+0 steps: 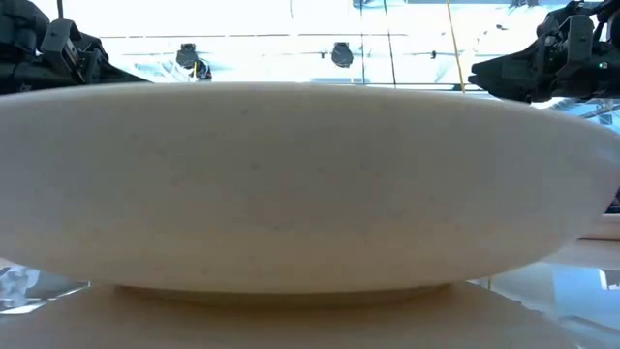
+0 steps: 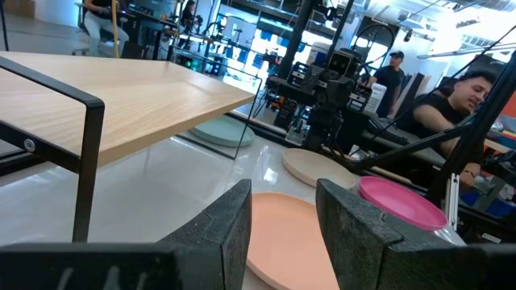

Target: Place and stack plates onto a shelf

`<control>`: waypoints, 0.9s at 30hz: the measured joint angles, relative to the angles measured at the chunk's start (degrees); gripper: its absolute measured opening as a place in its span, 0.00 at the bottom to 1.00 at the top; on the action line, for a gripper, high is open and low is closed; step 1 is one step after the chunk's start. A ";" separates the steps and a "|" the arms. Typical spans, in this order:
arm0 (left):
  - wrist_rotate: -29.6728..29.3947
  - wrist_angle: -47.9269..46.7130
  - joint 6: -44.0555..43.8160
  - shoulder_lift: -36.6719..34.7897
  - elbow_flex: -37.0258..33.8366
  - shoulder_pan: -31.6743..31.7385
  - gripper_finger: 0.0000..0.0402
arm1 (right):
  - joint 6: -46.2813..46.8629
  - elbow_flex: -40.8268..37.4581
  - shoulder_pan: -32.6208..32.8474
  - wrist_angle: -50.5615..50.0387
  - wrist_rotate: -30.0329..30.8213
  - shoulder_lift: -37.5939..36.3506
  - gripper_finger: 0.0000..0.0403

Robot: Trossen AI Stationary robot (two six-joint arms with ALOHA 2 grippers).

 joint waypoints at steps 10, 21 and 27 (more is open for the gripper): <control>0.01 0.00 -0.01 -0.02 0.00 0.00 0.36 | 0.00 -0.02 -0.01 12.52 -0.02 0.00 0.38; 0.02 -0.01 -0.01 0.00 0.00 -0.02 0.36 | -2.30 -0.02 -0.01 18.57 0.16 0.00 0.38; 0.02 -0.02 -0.01 0.00 0.00 0.00 0.36 | -6.19 -0.02 -0.01 22.16 3.28 0.02 0.38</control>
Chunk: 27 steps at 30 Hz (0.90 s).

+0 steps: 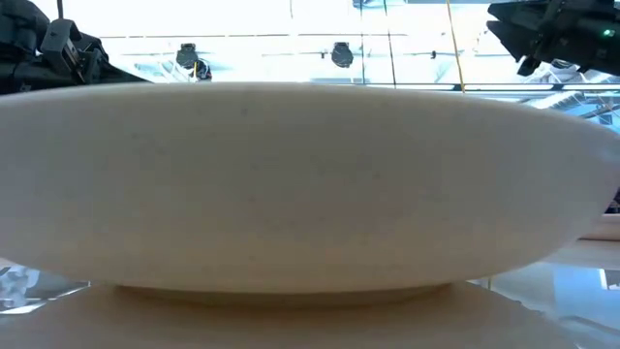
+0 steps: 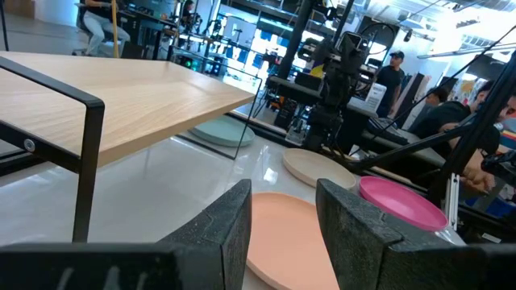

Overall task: Place and stack plates onto a shelf
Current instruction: Put the light blue plate on the shelf

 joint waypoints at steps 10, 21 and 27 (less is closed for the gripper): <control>0.00 0.00 0.00 0.00 0.00 -0.01 0.36 | -1.88 3.91 0.00 -11.32 1.82 3.19 0.38; -0.02 0.12 0.00 -0.02 0.00 0.00 0.36 | 4.92 18.58 0.07 -32.37 4.39 22.71 0.38; 0.00 0.06 0.00 0.00 0.00 0.00 0.36 | 11.29 21.53 0.07 -38.05 4.98 35.42 0.38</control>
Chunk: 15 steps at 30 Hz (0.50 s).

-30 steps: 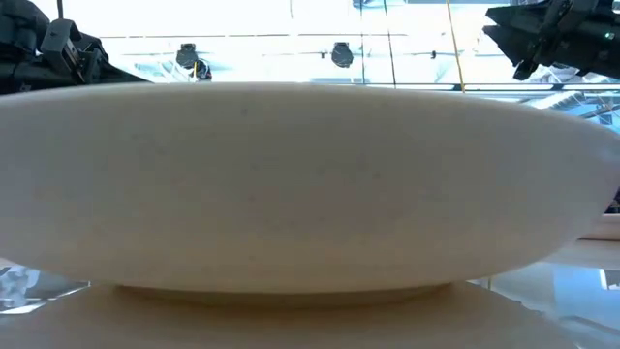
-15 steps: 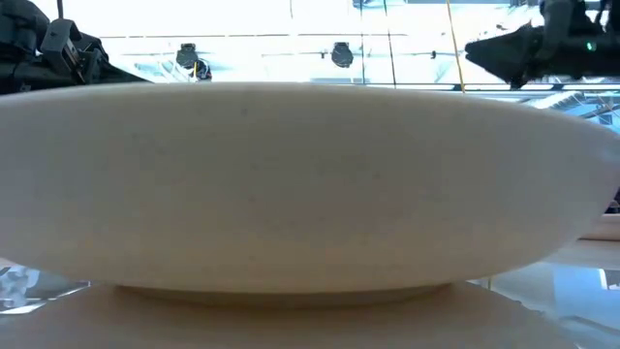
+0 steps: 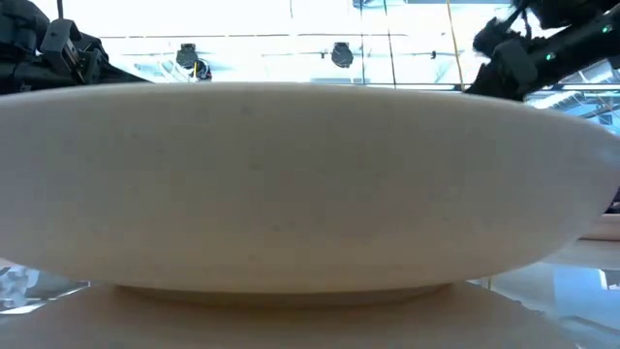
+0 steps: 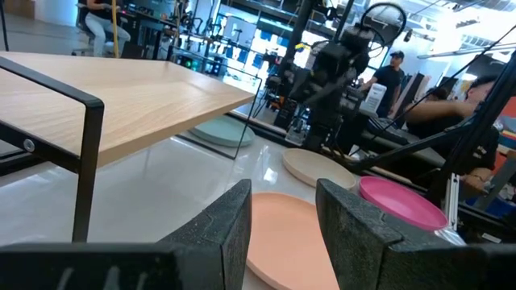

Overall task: Place and stack plates onto a shelf
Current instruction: Put the light blue plate on the shelf

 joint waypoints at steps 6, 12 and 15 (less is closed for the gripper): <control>-0.02 -0.02 0.02 -0.02 0.00 0.01 0.36 | 3.56 -0.35 -0.07 -1.86 2.24 10.43 0.38; 0.00 -0.02 0.00 0.00 0.00 -0.01 0.36 | 10.42 -0.33 -0.15 -3.71 5.56 16.87 0.38; 0.00 -0.02 0.00 0.00 0.00 0.01 0.36 | 12.72 -0.33 -0.15 -6.24 9.47 18.96 0.38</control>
